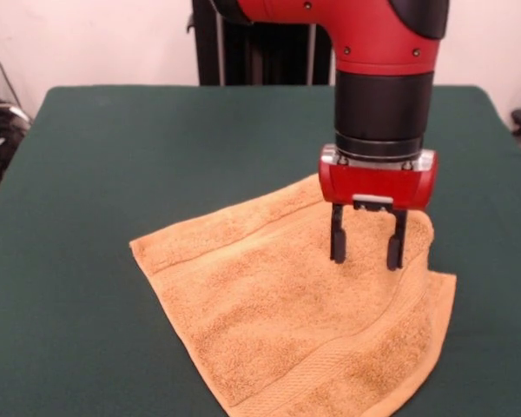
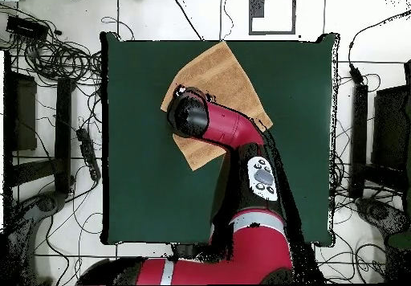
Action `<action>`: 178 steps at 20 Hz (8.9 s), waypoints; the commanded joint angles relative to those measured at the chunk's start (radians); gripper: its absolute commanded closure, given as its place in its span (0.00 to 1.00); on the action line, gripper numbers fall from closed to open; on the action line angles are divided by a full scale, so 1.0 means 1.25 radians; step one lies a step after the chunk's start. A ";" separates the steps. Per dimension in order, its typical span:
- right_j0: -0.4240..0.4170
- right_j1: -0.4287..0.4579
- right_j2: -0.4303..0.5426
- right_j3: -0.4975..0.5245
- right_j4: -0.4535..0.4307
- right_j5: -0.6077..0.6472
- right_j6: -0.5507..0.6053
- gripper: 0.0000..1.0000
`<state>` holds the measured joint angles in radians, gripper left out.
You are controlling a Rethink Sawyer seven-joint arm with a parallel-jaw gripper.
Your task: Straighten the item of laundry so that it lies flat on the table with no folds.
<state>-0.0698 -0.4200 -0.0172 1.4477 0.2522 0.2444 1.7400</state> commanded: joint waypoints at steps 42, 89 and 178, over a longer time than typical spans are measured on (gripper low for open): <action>-0.165 0.155 0.118 -0.014 -0.166 -0.012 0.033 0.00; -0.205 -0.033 0.033 0.195 -0.306 0.000 0.156 0.00; -0.433 -0.167 0.096 0.314 -0.410 -0.005 0.086 0.00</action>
<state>-0.6740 -0.6238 0.0382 1.7477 -0.2548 0.2049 1.7400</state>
